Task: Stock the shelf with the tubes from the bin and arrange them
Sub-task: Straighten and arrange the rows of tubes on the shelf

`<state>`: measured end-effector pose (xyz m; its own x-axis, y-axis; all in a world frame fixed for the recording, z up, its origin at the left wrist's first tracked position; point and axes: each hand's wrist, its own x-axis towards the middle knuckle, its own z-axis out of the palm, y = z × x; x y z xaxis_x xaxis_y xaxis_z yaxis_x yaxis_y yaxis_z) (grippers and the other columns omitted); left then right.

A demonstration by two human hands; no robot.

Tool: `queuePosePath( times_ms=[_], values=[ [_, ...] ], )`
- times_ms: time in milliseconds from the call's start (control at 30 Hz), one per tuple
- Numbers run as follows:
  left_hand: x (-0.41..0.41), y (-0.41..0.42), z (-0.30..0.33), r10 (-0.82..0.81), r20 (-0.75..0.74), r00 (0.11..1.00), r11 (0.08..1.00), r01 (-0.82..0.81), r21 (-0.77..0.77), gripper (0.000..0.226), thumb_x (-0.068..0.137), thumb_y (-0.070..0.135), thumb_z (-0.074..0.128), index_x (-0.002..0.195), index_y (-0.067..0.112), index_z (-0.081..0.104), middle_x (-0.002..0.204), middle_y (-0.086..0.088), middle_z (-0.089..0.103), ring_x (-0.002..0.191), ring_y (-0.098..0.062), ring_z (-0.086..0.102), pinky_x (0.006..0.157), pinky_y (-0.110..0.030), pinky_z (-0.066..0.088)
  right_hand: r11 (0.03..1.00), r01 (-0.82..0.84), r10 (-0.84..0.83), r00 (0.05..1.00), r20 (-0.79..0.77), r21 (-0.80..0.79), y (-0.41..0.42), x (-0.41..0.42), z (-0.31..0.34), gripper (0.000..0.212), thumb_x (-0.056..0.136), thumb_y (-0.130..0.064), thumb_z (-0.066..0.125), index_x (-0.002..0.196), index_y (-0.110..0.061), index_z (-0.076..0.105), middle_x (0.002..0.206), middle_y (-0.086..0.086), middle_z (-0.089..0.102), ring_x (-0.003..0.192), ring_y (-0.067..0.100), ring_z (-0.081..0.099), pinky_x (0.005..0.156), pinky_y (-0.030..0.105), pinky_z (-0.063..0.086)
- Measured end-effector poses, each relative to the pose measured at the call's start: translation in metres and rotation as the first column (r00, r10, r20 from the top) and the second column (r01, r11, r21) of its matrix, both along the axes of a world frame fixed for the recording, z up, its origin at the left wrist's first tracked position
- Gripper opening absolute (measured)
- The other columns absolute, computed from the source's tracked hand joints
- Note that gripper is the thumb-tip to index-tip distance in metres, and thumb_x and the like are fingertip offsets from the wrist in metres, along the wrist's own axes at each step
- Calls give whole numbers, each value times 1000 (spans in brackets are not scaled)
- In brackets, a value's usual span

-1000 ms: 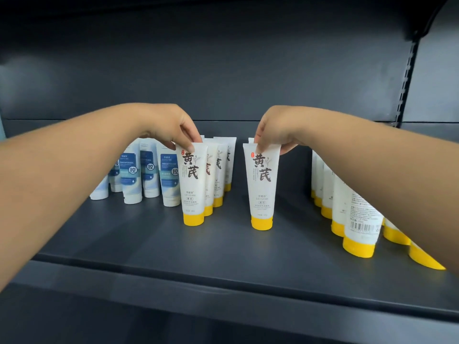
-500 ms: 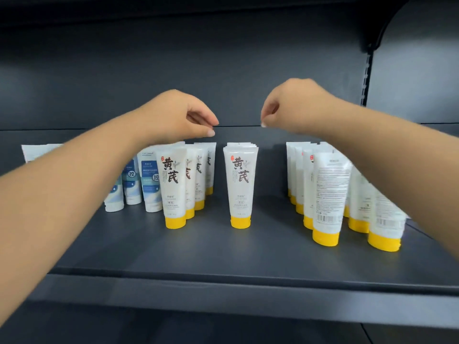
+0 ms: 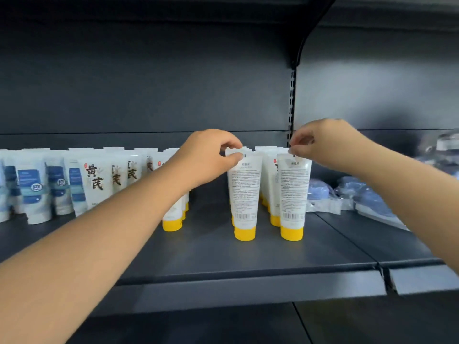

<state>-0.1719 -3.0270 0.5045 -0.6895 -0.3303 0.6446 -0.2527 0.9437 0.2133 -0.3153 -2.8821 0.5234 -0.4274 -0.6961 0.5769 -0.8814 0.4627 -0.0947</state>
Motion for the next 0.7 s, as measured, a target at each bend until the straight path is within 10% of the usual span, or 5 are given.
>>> queuePosePath(
  times_ms=[300,567,700],
  values=[
    [-38,22,-8,127,92,988,989,-119,-89,38,88,43,53,112,15,63,117,-3,58,105,-20,52,90,-34,43,993,-58,55,998,41,98,-12,-3,-17,42,91,-44,48,106,-7,63,104,7,64,93,23,55,78,31,45],
    [-25,15,-7,117,-13,993,991,-116,64,19,82,44,61,83,25,62,89,9,55,85,-8,48,61,-18,32,991,-104,120,969,216,-84,-1,-12,-15,24,87,-38,58,86,-14,61,82,-2,55,65,9,48,53,17,35],
    [-19,10,-7,88,-20,996,990,-85,114,5,84,30,64,83,25,61,95,10,57,94,-7,52,69,-19,35,988,-93,118,968,220,-122,2,-21,-14,19,88,-21,54,105,-18,62,108,-1,59,82,13,52,70,21,37]
  ],
)
